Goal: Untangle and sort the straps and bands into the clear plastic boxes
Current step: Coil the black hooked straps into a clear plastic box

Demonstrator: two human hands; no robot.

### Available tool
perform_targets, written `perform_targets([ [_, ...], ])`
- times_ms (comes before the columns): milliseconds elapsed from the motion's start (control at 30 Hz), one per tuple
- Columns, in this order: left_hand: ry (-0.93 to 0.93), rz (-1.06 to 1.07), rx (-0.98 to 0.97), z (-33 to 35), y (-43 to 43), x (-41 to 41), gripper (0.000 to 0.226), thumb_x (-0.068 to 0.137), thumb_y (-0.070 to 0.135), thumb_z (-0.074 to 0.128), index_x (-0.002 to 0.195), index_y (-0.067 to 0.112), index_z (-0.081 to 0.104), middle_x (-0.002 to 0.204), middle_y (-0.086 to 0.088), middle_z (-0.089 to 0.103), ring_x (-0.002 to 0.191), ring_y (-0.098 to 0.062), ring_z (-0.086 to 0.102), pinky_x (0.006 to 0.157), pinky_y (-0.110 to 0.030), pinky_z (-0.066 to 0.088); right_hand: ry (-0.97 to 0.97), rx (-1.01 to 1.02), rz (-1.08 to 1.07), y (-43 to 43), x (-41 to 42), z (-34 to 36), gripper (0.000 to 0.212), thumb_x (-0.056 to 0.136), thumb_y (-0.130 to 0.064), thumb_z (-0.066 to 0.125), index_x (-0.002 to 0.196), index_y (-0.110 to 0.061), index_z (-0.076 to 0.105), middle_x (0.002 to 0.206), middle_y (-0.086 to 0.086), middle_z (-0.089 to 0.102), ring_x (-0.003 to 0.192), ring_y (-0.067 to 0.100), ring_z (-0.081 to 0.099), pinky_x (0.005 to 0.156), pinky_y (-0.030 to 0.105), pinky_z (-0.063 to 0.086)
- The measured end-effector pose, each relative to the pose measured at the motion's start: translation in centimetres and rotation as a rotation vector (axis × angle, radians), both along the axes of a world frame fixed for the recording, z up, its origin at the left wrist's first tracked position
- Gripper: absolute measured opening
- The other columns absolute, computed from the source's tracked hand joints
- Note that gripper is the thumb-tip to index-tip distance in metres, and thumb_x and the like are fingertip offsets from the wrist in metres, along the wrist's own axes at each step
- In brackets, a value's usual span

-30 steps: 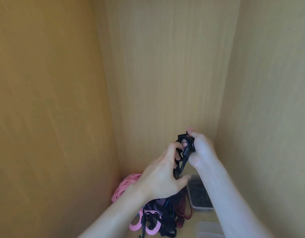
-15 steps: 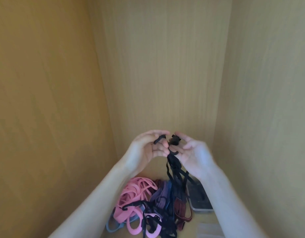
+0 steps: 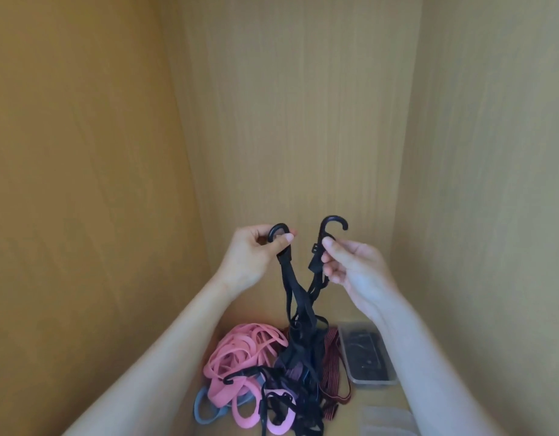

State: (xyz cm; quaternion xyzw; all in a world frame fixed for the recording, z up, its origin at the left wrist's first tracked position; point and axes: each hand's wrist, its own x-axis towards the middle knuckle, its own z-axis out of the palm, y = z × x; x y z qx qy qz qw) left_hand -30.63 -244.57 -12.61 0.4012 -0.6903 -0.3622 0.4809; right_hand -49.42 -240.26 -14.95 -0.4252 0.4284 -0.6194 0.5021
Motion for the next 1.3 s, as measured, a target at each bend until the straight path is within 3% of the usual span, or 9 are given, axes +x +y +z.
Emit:
perform_targets([
  [133, 0.122, -0.081, 0.087, -0.1, -0.3, -0.1, 0.017, 0.101, 0.021, 0.059, 0.099, 0.007, 0.070, 0.103, -0.017, 0.074, 0.090, -0.020, 0.071, 0.087, -0.032, 0.057, 0.170, 0.003, -0.094, 0.2, 0.1, 0.2, 0.026, 0.094, -0.040, 0.066, 0.082, -0.016, 0.068, 0.058, -0.010, 0.049, 0.048, 0.004, 0.042, 0.053, 0.019, 0.034],
  [233, 0.305, -0.220, 0.203, -0.2, -0.4, 0.1, 0.018, 0.106, 0.024, 0.047, 0.104, 0.010, 0.060, 0.082, -0.013, 0.068, 0.079, -0.028, 0.068, 0.082, -0.042, 0.058, 0.192, -0.040, -0.197, 0.0, 0.1, 0.2, 0.023, 0.096, -0.042, 0.063, 0.090, -0.022, 0.073, 0.061, -0.021, 0.064, 0.060, -0.004, 0.055, 0.079, 0.025, 0.045],
  [333, 0.532, -0.268, 0.309, 0.0, -0.7, 0.5, 0.019, 0.108, 0.022, 0.041, 0.101, 0.011, 0.054, 0.069, -0.005, 0.045, 0.060, -0.018, 0.046, 0.060, -0.032, 0.049, 0.042, -0.058, -0.260, -0.4, -0.4, 0.7, 0.030, 0.100, -0.042, 0.057, 0.094, -0.015, 0.069, 0.080, -0.006, 0.072, 0.083, 0.012, 0.067, 0.097, 0.042, 0.052],
  [433, 0.557, -0.218, 0.318, -0.1, -1.2, 1.1, 0.020, 0.109, 0.024, 0.041, 0.108, 0.012, 0.057, 0.070, -0.001, 0.037, 0.056, -0.013, 0.032, 0.049, -0.023, 0.032, -0.258, -0.043, -0.173, -0.4, -1.2, 1.3, 0.030, 0.104, -0.040, 0.050, 0.107, -0.011, 0.057, 0.077, 0.010, 0.066, 0.069, 0.028, 0.067, 0.078, 0.049, 0.060],
  [567, 0.437, -0.161, 0.321, -0.5, -1.6, 1.3, 0.031, 0.107, 0.034, 0.044, 0.121, 0.014, 0.064, 0.064, 0.002, 0.039, 0.050, -0.010, 0.024, 0.041, -0.020, 0.021, -0.103, -0.012, -0.158, -0.6, -1.8, 1.0, 0.029, 0.104, -0.042, 0.049, 0.100, -0.013, 0.049, 0.065, 0.001, 0.047, 0.047, 0.016, 0.038, 0.043, 0.027, 0.034],
  [767, 0.420, -0.231, 0.398, -0.6, -1.4, 0.6, 0.019, 0.104, 0.017, 0.040, 0.109, 0.005, 0.054, 0.063, 0.001, 0.036, 0.047, -0.008, 0.021, 0.039, -0.020, 0.015, -0.013, -0.096, -0.065, -1.0, -1.1, 0.1, 0.015, 0.103, -0.014, 0.041, 0.114, -0.008, 0.049, 0.081, 0.002, 0.044, 0.056, 0.012, 0.041, 0.041, 0.022, 0.028],
  [900, 0.406, -0.299, 0.359, -0.7, -0.9, -0.9, 0.007, 0.101, 0.002, 0.045, 0.098, 0.008, 0.048, 0.067, -0.004, 0.047, 0.047, -0.009, 0.029, 0.037, -0.018, 0.018, 0.026, -0.056, -0.090, -1.3, 0.6, -0.1, 0.015, 0.107, -0.009, 0.040, 0.101, -0.006, 0.054, 0.095, 0.006, 0.050, 0.056, 0.012, 0.040, 0.040, 0.020, 0.031],
  [1067, 0.418, -0.265, 0.280, -1.2, -0.7, -2.2, 0.020, 0.102, 0.014, 0.053, 0.107, 0.004, 0.070, 0.085, -0.003, 0.062, 0.066, -0.012, 0.051, 0.055, -0.022, 0.041, -0.146, -0.020, -0.224, -2.0, 1.6, -0.2, 0.021, 0.106, -0.025, 0.048, 0.102, -0.006, 0.056, 0.088, 0.005, 0.053, 0.054, 0.013, 0.044, 0.045, 0.024, 0.036],
  [1300, 0.468, -0.309, 0.338, -2.7, -1.3, -2.4, 0.022, 0.105, 0.017, 0.044, 0.095, 0.013, 0.064, 0.112, -0.013, 0.069, 0.105, -0.026, 0.064, 0.090, -0.037, 0.049, -0.508, 0.016, -0.260, -2.4, 1.1, -0.4, 0.016, 0.106, -0.019, 0.049, 0.099, -0.006, 0.055, 0.074, 0.006, 0.054, 0.056, 0.018, 0.050, 0.052, 0.028, 0.047],
])
